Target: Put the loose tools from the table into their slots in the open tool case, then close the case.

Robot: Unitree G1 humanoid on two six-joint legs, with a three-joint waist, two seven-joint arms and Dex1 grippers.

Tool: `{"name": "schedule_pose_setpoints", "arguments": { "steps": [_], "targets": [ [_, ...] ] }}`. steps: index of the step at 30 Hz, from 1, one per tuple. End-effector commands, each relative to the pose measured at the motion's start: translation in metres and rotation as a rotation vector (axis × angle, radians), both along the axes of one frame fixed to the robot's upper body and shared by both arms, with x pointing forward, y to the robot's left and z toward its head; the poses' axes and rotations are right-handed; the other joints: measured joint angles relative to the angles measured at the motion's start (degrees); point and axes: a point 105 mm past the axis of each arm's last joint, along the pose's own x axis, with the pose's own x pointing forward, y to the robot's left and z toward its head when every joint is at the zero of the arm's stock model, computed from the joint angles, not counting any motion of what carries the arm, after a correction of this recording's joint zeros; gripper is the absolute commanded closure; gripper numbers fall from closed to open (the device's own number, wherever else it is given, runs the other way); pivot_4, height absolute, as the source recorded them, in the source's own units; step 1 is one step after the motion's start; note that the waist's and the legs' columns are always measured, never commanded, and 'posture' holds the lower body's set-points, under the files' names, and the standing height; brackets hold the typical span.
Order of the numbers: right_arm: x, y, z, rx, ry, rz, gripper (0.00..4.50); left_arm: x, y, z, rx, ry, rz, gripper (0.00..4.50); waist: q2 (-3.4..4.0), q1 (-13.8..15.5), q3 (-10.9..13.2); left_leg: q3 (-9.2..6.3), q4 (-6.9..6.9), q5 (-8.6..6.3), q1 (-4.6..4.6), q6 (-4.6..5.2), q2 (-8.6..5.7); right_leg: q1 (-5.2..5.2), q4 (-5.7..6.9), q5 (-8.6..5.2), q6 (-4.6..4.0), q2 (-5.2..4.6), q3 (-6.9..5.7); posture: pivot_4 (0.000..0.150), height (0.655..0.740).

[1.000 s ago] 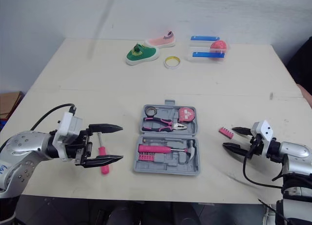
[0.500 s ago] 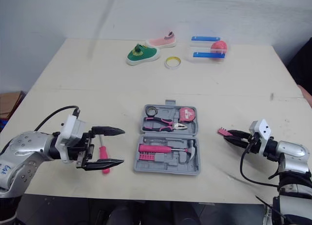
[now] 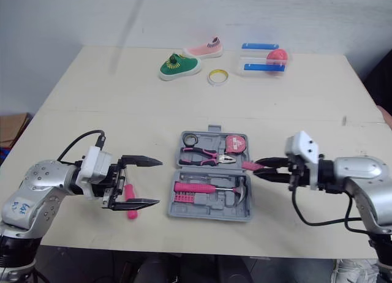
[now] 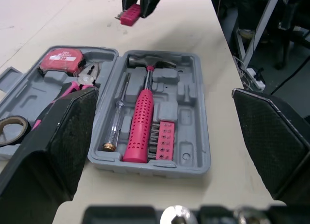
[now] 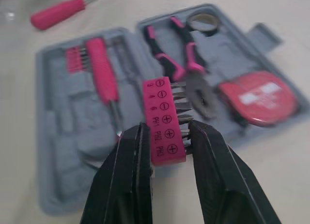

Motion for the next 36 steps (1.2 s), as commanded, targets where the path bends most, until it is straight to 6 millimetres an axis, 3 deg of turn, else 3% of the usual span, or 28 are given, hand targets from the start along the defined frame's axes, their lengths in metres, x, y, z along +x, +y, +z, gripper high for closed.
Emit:
{"name": "schedule_pose_setpoints", "arguments": {
  "steps": [1,8,24,36],
  "targets": [
    [-0.011,0.022,-0.006,-0.081,0.078,0.037,3.72,-0.002,-0.002,0.001,0.012,-0.026,-0.016,0.0,-0.02,0.1,-0.01,0.01,-0.05,0.0,-0.07,0.01,-0.03,-0.11,0.0,0.0,0.0,-0.03,0.0,0.15,0.74],
    [-0.013,0.038,-0.024,-0.284,0.081,0.045,3.72,-0.008,0.001,-0.004,0.009,-0.018,0.021,0.0,-0.02,0.26,-0.02,0.15,0.48,0.14,-1.77,0.1,-0.04,-1.99,0.65,-0.02,-0.01,-0.04,0.1,0.15,0.74],
    [0.001,0.05,-0.04,-0.362,0.011,0.09,3.72,-0.008,0.003,-0.002,-0.022,-0.005,0.089,0.0,-0.26,-0.25,-0.08,0.5,0.48,0.68,-1.64,0.04,-0.07,-2.41,1.39,0.04,0.05,0.08,0.61,0.15,0.74],
    [-0.002,0.06,-0.047,-0.368,0.049,0.107,3.72,-0.01,0.003,-0.006,-0.017,0.012,0.103,0.0,-0.4,-0.35,-0.17,0.52,0.47,0.73,-1.59,0.0,-0.03,-2.43,1.46,0.08,-0.01,0.14,0.62,0.15,0.74]
  ]
}}
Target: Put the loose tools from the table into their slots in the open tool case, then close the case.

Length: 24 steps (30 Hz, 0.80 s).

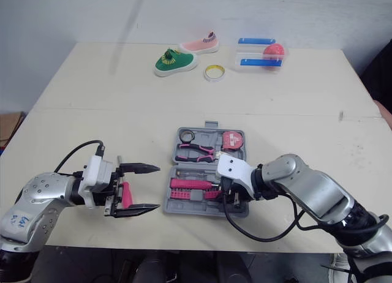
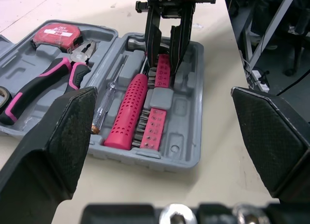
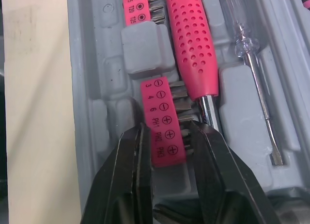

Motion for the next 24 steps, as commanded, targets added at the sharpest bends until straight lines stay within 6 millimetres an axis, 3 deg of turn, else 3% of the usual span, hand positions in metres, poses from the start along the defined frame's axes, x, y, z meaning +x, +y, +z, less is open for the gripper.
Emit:
{"name": "schedule_pose_setpoints", "arguments": {
  "steps": [1,2,5,10,15,18,21,24],
  "targets": [
    [-0.006,0.003,-0.006,-0.016,0.028,0.018,3.72,-0.004,-0.003,0.007,-0.004,-0.03,-0.016,0.0,-0.02,0.0,-0.01,0.0,0.0,0.0,0.0,0.0,0.01,0.0,0.0,0.0,-0.01,0.0,0.0,0.15,0.74],
    [-0.006,0.003,-0.006,-0.015,0.027,0.016,3.72,-0.004,-0.003,0.007,-0.004,-0.03,-0.015,0.0,-0.02,0.01,-0.01,0.0,0.0,0.0,0.0,0.0,0.01,0.0,0.0,0.0,0.0,0.0,0.0,0.15,0.74],
    [-0.007,0.001,-0.004,-0.016,0.022,0.02,2.27,-0.004,-0.003,0.006,-0.004,-0.028,-0.015,0.0,-0.03,0.05,-0.02,0.0,0.0,0.0,0.0,0.0,0.01,0.0,0.0,0.0,-0.01,-0.01,0.0,0.15,0.74],
    [-0.016,-0.009,0.027,0.075,-0.004,0.119,0.09,-0.005,-0.002,0.004,-0.004,-0.019,-0.01,0.0,-0.05,0.23,-0.01,0.01,0.0,0.01,-0.02,0.06,-0.06,0.01,-0.01,0.01,0.0,-0.09,0.0,0.15,0.74],
    [-0.014,-0.022,0.047,0.189,-0.039,0.12,0.09,-0.006,-0.001,0.003,-0.009,-0.013,-0.003,0.0,-0.09,0.22,-0.01,0.0,0.0,0.02,-0.02,0.11,-0.08,0.02,-0.02,0.02,0.03,-0.08,0.01,0.15,0.74],
    [-0.015,-0.019,0.051,0.305,-0.108,0.191,0.09,-0.004,-0.002,0.003,-0.015,-0.013,-0.001,0.0,-0.11,0.19,0.0,-0.01,-0.02,0.03,-0.02,0.09,-0.09,0.03,-0.03,0.02,0.03,-0.04,0.02,0.15,0.74],
    [-0.015,-0.022,0.034,0.322,-0.165,0.257,0.88,-0.002,-0.005,0.004,-0.022,-0.022,-0.01,0.0,-0.14,0.24,0.01,0.0,0.0,0.03,-0.01,0.09,-0.19,0.06,-0.04,0.03,0.04,0.03,0.02,0.15,0.74],
    [-0.004,-0.022,0.019,0.337,-0.25,0.262,2.44,0.0,-0.005,0.005,-0.02,-0.025,-0.015,0.0,-0.15,0.13,0.01,0.03,0.03,0.04,-0.01,0.11,-0.2,0.06,-0.03,0.05,0.09,0.04,0.04,0.15,0.74]
  ]
}}
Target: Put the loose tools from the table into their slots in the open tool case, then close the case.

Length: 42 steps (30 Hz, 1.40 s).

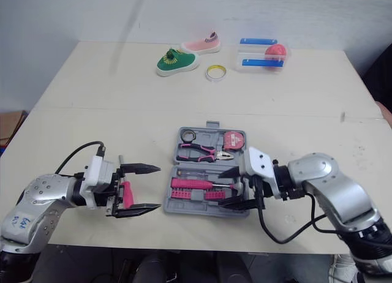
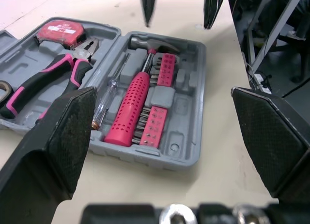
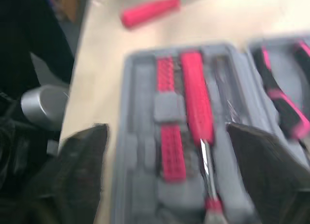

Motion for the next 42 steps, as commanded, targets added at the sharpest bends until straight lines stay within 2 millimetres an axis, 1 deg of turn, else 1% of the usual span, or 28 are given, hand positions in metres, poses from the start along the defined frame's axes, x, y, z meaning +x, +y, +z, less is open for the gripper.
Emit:
{"name": "schedule_pose_setpoints", "arguments": {
  "steps": [1,4,5,10,12,14,17,20,22,24,26,27,29,31,33,34,36,37,38,39,40,41,42],
  "targets": [
    [0.007,0.0,-0.008,0.016,-0.124,0.034,2.93,0.0,-0.003,0.007,-0.005,-0.033,-0.025,0.0,0.0,-0.08,0.0,0.01,0.01,0.01,0.01,0.02,0.0,0.01,0.0,0.02,0.04,0.01,0.01,0.15,0.74],
    [0.012,-0.002,-0.018,0.02,-0.129,0.03,4.3,0.0,-0.002,0.007,0.0,-0.034,-0.026,0.0,-0.01,-0.06,0.0,0.03,0.05,0.06,0.05,0.08,-0.01,0.03,0.04,0.06,0.08,0.06,0.01,0.15,0.74],
    [0.013,-0.003,-0.021,0.01,-0.134,0.035,4.42,0.001,-0.002,0.007,0.002,-0.034,-0.026,0.0,-0.01,-0.04,0.0,0.03,0.06,0.06,0.05,0.09,0.01,0.04,0.06,0.06,0.09,0.05,0.02,0.15,0.74],
    [0.014,-0.003,-0.03,-0.003,-0.124,0.036,4.42,0.0,0.0,0.008,0.007,-0.034,-0.024,0.0,-0.01,-0.01,0.0,0.03,0.1,0.08,0.06,0.12,0.0,0.05,0.09,0.08,0.12,0.04,0.02,0.15,0.74],
    [0.019,-0.004,-0.037,-0.018,-0.126,0.005,4.42,0.0,0.0,0.007,0.01,-0.031,-0.021,0.0,-0.01,-0.01,0.0,0.03,0.1,0.08,0.07,0.12,0.03,0.06,0.11,0.08,0.11,0.02,0.02,0.15,0.74],
    [0.017,-0.007,-0.047,-0.05,-0.106,0.015,4.42,-0.001,0.0,0.007,0.013,-0.031,-0.02,0.0,-0.01,0.01,0.0,0.02,0.11,0.09,0.11,0.1,0.03,0.09,0.11,0.09,0.09,0.04,0.01,0.15,0.74],
    [0.014,-0.007,-0.056,-0.084,-0.091,0.024,4.42,0.0,0.001,0.007,0.018,-0.031,-0.016,0.0,-0.03,0.04,0.0,0.01,0.06,0.09,0.37,0.1,0.03,0.39,0.05,0.09,0.09,0.01,0.0,0.15,0.74],
    [0.013,-0.002,-0.062,-0.097,-0.078,0.021,4.42,0.001,0.001,0.007,0.019,-0.032,-0.012,0.0,-0.06,0.06,0.0,0.01,-0.08,0.02,0.93,0.06,0.01,0.98,-0.15,0.06,0.05,-0.05,-0.01,0.15,0.74],
    [0.012,0.001,-0.071,-0.139,-0.045,0.013,4.42,0.001,0.002,0.006,0.018,-0.031,-0.007,0.0,-0.16,-0.04,-0.06,0.0,-0.09,0.01,0.95,0.06,0.03,1.0,-0.15,0.06,0.05,-0.06,-0.01,0.15,0.74],
    [0.012,0.003,-0.075,-0.166,-0.034,0.002,4.42,0.001,0.003,0.006,0.019,-0.031,-0.003,0.0,-0.34,-0.1,-0.17,0.01,-0.09,-0.01,0.97,0.01,0.07,1.0,-0.15,0.08,0.0,-0.07,0.0,0.15,0.74],
    [0.014,0.005,-0.075,-0.172,-0.047,-0.01,4.42,0.002,0.003,0.005,0.02,-0.033,0.001,0.0,-0.43,-0.13,-0.22,0.0,-0.1,-0.01,1.02,-0.05,0.1,1.02,-0.15,0.09,-0.12,-0.01,-0.05,0.15,0.74],
    [0.016,0.007,-0.071,-0.156,-0.064,-0.016,4.42,0.002,0.004,0.005,0.021,-0.036,0.006,0.0,-0.45,-0.15,-0.24,0.0,-0.1,-0.01,1.04,-0.08,0.11,1.03,-0.14,0.1,-0.17,0.01,-0.07,0.15,0.74],
    [0.019,0.009,-0.055,-0.078,-0.104,-0.027,4.42,0.004,0.006,0.007,0.018,-0.061,0.033,0.0,-0.48,-0.23,-0.26,0.0,-0.12,0.01,1.06,-0.11,0.14,1.04,-0.14,0.13,-0.25,0.04,-0.08,0.15,0.74],
    [0.006,0.012,-0.028,0.109,-0.101,0.064,4.42,0.008,0.011,0.01,0.002,-0.09,0.078,0.0,-0.48,-0.16,-0.25,0.0,-0.13,0.01,1.06,-0.11,0.15,1.03,-0.14,0.15,-0.29,0.05,-0.08,0.15,0.74],
    [0.002,0.003,0.003,0.31,-0.146,0.064,4.42,0.011,0.019,0.015,-0.027,-0.118,0.142,0.0,-0.42,0.14,-0.16,-0.02,-0.17,0.0,1.01,-0.1,0.15,1.01,-0.16,0.14,-0.29,0.03,-0.11,0.15,0.74],
    [0.003,-0.005,0.013,0.356,-0.189,0.047,4.42,0.012,0.024,0.017,-0.036,-0.128,0.172,0.0,-0.38,0.19,-0.13,-0.03,-0.18,-0.02,0.98,-0.09,0.16,1.01,-0.2,0.14,-0.29,0.02,-0.11,0.15,0.74],
    [0.004,-0.025,0.016,0.301,-0.162,-0.006,4.42,0.013,0.036,0.016,-0.038,-0.127,0.235,0.0,-0.35,0.21,-0.11,-0.03,-0.14,-0.05,0.89,-0.04,0.15,0.96,-0.23,0.13,-0.28,-0.04,-0.1,0.15,0.74],
    [0.004,-0.036,0.021,0.309,-0.107,-0.049,4.42,0.012,0.045,0.014,-0.027,-0.127,0.269,0.0,-0.33,0.2,-0.1,-0.02,-0.14,-0.06,0.89,-0.01,0.15,0.97,-0.23,0.14,-0.27,-0.08,-0.1,0.15,0.74],
    [0.004,-0.042,0.026,0.32,-0.065,-0.076,4.42,0.012,0.051,0.013,-0.02,-0.127,0.291,0.0,-0.33,0.19,-0.1,0.0,-0.12,-0.09,0.89,0.06,0.14,0.96,-0.26,0.14,-0.26,-0.16,-0.1,0.15,0.74],
    [0.007,-0.053,0.032,0.331,-0.104,-0.122,4.16,0.011,0.062,0.01,-0.005,-0.122,0.334,0.0,-0.34,0.17,-0.1,0.0,-0.16,-0.11,0.89,0.11,0.1,0.99,-0.32,0.14,-0.25,-0.25,-0.08,0.15,0.74],
    [0.008,-0.07,0.033,0.287,-0.157,-0.158,3.83,0.012,0.08,0.009,0.013,-0.132,0.409,0.0,-0.38,0.13,-0.11,0.01,-0.15,-0.13,0.88,0.14,0.11,0.98,-0.34,0.14,-0.25,-0.27,-0.08,0.15,0.74],
    [0.01,-0.09,0.032,0.228,-0.235,-0.204,3.5,0.012,0.099,0.009,0.025,-0.142,0.499,0.0,-0.38,0.12,-0.11,0.0,-0.16,-0.14,0.88,0.13,0.13,0.99,-0.38,0.14,-0.25,-0.25,-0.1,0.15,0.74],
    [0.013,-0.113,0.032,0.193,-0.284,-0.277,3.14,0.014,0.124,0.01,0.052,-0.176,0.614,0.0,-0.39,0.13,-0.1,-0.01,-0.17,-0.15,0.89,0.12,0.14,1.02,-0.42,0.14,-0.25,-0.21,-0.14,0.15,0.74]
  ]
}}
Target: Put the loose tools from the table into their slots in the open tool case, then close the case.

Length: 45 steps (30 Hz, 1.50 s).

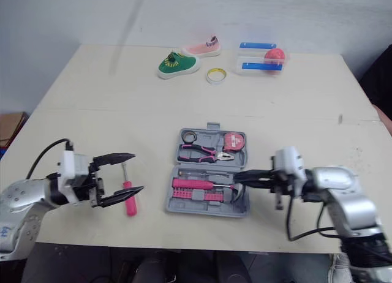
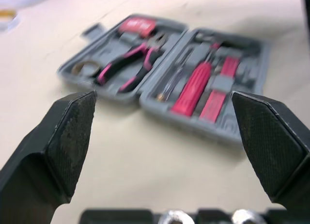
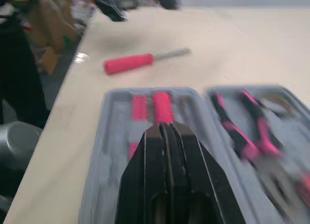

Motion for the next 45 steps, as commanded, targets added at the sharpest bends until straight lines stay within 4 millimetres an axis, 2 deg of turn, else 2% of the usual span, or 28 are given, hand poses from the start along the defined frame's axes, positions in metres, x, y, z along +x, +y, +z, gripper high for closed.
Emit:
{"name": "schedule_pose_setpoints", "arguments": {
  "steps": [1,5,6,7,12,14,17,19,22,24,27,29,32,34,35,38,42,45],
  "targets": [
    [0.004,-0.061,0.007,-0.095,-0.156,-0.189,2.72,0.002,0.068,0.012,0.068,-0.099,0.309,0.0,-0.01,0.03,0.01,-0.02,-0.01,0.0,-0.01,-0.01,-0.01,0.0,-0.02,0.0,0.0,0.03,-0.04,0.15,0.74],
    [0.009,-0.113,0.008,-0.128,-0.229,-0.375,0.72,-0.008,0.123,0.003,0.071,-0.072,0.524,0.0,-0.01,-0.2,0.03,-0.01,-0.02,-0.01,0.03,-0.01,-0.08,0.01,-0.05,-0.03,-0.06,-0.01,-0.06,0.15,0.74],
    [0.01,-0.125,0.006,-0.13,-0.223,-0.421,0.29,-0.011,0.136,0.002,0.066,-0.072,0.582,0.0,0.02,-0.3,0.04,0.01,-0.02,-0.01,0.05,0.0,-0.06,0.02,-0.05,-0.03,-0.06,-0.03,-0.05,0.15,0.74],
    [0.009,-0.135,0.004,-0.142,-0.224,-0.447,0.09,-0.014,0.147,0.001,0.066,-0.075,0.632,0.0,0.02,-0.35,0.05,0.06,-0.03,-0.02,0.07,0.02,-0.04,0.02,-0.05,-0.02,-0.05,-0.07,-0.02,0.15,0.74],
    [0.005,-0.192,-0.009,-0.237,-0.213,-0.662,0.09,-0.033,0.197,0.003,0.048,-0.103,0.892,0.0,0.04,-0.5,0.07,0.08,-0.07,-0.06,0.08,0.07,-0.06,0.01,-0.05,-0.02,-0.05,-0.19,-0.08,0.15,0.74],
    [0.005,-0.202,-0.01,-0.246,-0.212,-0.702,0.09,-0.038,0.201,0.003,0.052,-0.105,0.92,0.0,0.04,-0.92,0.07,0.08,-0.09,-0.06,0.08,0.07,-0.1,-0.01,-0.05,-0.04,-0.07,-0.26,-0.08,0.15,0.74],
    [0.007,-0.2,-0.012,-0.258,-0.213,-0.677,0.09,-0.039,0.194,0.001,0.045,-0.094,0.908,0.0,0.04,-1.62,0.07,0.06,-0.14,-0.08,0.09,0.04,-0.1,0.04,-0.04,-0.04,-0.08,-0.31,-0.14,0.15,0.74],
    [0.011,-0.192,-0.012,-0.234,-0.22,-0.642,0.09,-0.037,0.19,0.0,0.037,-0.086,0.903,0.0,0.04,-1.75,0.08,0.04,-0.17,-0.08,0.11,0.04,-0.13,0.06,-0.02,-0.02,-0.05,-0.35,-0.18,0.15,0.74],
    [0.024,-0.154,-0.01,-0.152,-0.218,-0.476,0.09,-0.031,0.178,0.001,0.014,-0.042,0.937,0.0,0.02,-2.11,0.07,-0.01,-0.18,-0.07,0.16,0.02,-0.11,0.15,-0.02,-0.02,-0.04,-0.33,-0.22,0.15,0.74],
    [0.03,-0.127,-0.006,-0.102,-0.208,-0.364,0.09,-0.022,0.153,0.014,0.007,-0.045,0.877,0.0,0.0,-2.49,0.08,-0.09,-0.19,-0.07,0.16,-0.02,-0.06,0.21,-0.02,0.0,-0.01,-0.27,-0.27,0.15,0.74],
    [0.033,-0.102,0.001,-0.063,-0.209,-0.26,0.09,-0.012,0.119,0.035,-0.043,-0.044,0.804,0.0,0.14,-1.98,0.17,-0.17,-0.16,-0.05,0.09,-0.04,-0.07,0.2,0.0,0.01,0.04,-0.25,-0.35,0.15,0.74],
    [0.033,-0.087,0.007,-0.031,-0.221,-0.208,0.09,-0.009,0.1,0.042,-0.056,-0.018,0.761,0.0,0.18,-1.53,0.19,-0.2,-0.15,-0.04,0.07,-0.05,-0.07,0.18,0.0,0.01,0.06,-0.22,-0.36,0.15,0.74],
    [0.025,-0.049,0.008,0.058,-0.189,-0.065,0.09,-0.012,0.07,0.026,-0.049,0.156,0.733,0.0,0.19,-1.13,0.19,-0.32,-0.13,-0.02,0.06,-0.1,-0.05,0.22,0.0,0.0,0.06,-0.14,-0.38,0.15,0.74],
    [0.019,-0.038,0.006,0.064,-0.17,-0.012,0.09,-0.014,0.061,0.022,-0.049,0.207,0.731,0.0,0.19,-0.82,0.19,-0.36,-0.12,-0.02,0.07,-0.12,-0.05,0.25,0.0,0.0,0.07,-0.12,-0.39,0.15,0.74],
    [0.016,-0.026,0.009,0.086,-0.181,0.032,0.09,-0.014,0.052,0.019,-0.075,0.24,0.739,0.0,0.19,-0.66,0.2,-0.37,-0.12,-0.01,0.06,-0.12,-0.05,0.25,-0.01,0.0,0.07,-0.11,-0.4,0.15,0.74],
    [0.011,0.004,0.017,0.133,-0.216,0.145,0.09,-0.021,0.026,0.007,0.028,0.33,0.741,0.0,0.19,-0.61,0.22,-0.41,0.0,0.0,0.05,-0.13,-0.03,0.26,0.04,0.01,0.08,-0.07,-0.4,0.15,0.74],
    [0.002,0.015,0.011,0.106,-0.213,0.238,0.09,-0.017,0.005,-0.002,-0.038,0.375,0.798,0.0,0.19,0.02,0.26,-0.59,0.02,0.0,0.18,-0.13,-0.11,0.56,-0.05,0.02,0.09,-0.06,-0.52,0.15,0.74],
    [-0.003,0.019,0.008,0.09,-0.213,0.281,0.09,-0.017,-0.015,-0.017,-0.063,0.43,0.814,0.0,0.18,0.42,0.27,-0.94,0.1,-0.02,0.15,-0.16,-0.14,0.79,-0.25,0.01,0.08,-0.03,-0.84,0.15,0.74]
  ]
}}
